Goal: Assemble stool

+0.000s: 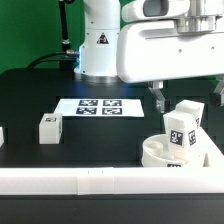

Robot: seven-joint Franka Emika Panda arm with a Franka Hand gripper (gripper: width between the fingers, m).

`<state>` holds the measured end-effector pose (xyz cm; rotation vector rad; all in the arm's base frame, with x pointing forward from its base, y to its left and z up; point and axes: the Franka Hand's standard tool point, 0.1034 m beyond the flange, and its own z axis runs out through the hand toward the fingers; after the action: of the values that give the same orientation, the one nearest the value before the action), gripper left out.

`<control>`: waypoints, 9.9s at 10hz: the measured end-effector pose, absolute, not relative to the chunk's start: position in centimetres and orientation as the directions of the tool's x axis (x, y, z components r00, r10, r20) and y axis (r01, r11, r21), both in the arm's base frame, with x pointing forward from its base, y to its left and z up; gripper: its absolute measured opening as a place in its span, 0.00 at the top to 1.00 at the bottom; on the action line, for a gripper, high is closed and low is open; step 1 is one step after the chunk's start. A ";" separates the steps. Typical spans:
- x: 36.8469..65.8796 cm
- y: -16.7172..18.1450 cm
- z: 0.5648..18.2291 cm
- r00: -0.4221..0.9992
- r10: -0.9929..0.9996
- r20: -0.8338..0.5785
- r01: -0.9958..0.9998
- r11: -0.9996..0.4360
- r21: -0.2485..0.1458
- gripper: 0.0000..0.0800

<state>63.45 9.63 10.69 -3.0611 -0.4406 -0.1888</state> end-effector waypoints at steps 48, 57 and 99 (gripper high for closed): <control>63.8 12.0 8.3 -0.554 -0.800 -0.229 -0.804 0.586 -0.100 0.58; 63.5 1.3 12.5 -0.381 -0.900 -0.209 -0.895 0.416 -0.162 0.19; 52.3 -14.2 5.7 0.891 -0.114 -0.439 -0.111 -0.993 0.033 0.19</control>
Offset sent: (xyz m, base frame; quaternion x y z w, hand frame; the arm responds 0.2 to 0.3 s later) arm 0.0000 0.0000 0.0000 0.0000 0.0000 0.0000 1.0000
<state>52.30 -14.20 5.67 -3.0620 0.1825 0.7107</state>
